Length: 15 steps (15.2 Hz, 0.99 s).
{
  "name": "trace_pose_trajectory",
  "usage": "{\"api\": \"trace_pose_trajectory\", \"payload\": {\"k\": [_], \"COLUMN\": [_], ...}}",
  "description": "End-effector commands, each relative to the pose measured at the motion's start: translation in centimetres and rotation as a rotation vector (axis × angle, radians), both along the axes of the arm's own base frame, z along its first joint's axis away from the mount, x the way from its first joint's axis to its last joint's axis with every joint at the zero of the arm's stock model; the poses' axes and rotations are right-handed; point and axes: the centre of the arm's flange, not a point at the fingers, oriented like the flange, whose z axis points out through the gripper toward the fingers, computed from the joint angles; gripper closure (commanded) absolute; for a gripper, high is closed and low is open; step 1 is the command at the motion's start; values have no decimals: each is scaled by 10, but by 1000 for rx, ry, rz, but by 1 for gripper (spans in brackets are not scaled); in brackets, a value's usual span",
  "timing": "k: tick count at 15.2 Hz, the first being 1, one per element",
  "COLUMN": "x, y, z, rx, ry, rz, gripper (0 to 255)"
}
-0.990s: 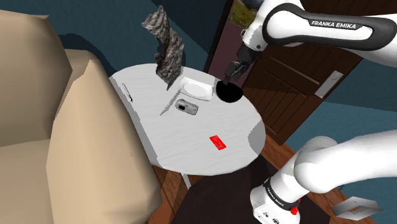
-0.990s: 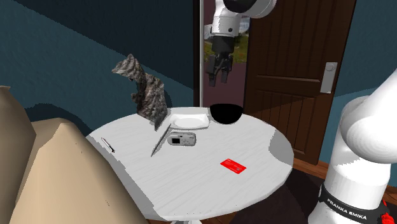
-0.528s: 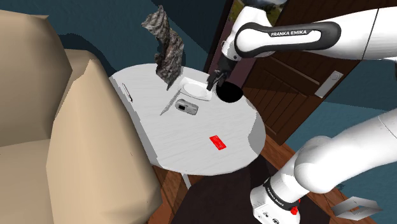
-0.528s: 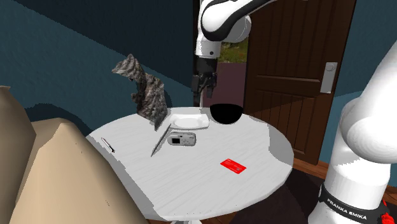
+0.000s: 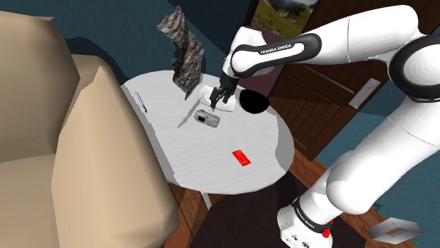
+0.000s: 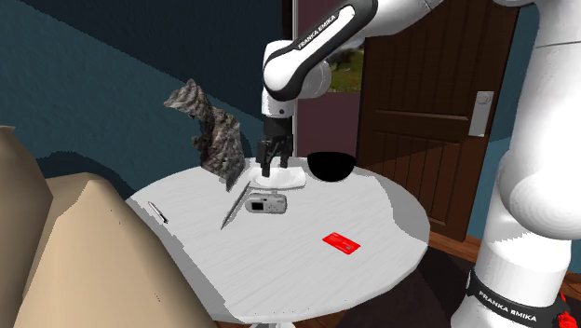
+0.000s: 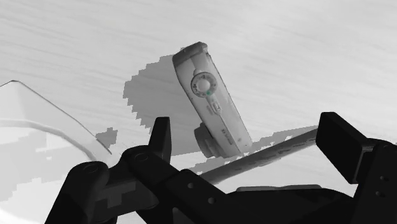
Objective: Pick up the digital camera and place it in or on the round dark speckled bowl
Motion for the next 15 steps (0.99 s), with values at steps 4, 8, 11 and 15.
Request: {"api": "trace_pose_trajectory", "payload": {"k": [4,8,11,15], "x": [43,58,59,60], "y": [6,9,10,10], "z": [-54,-82,-98,-112], "rx": [1,1,1,1], "ry": [16,22,22,22], "rz": [16,22,22,22], "gripper": [0,0,0,0]}}
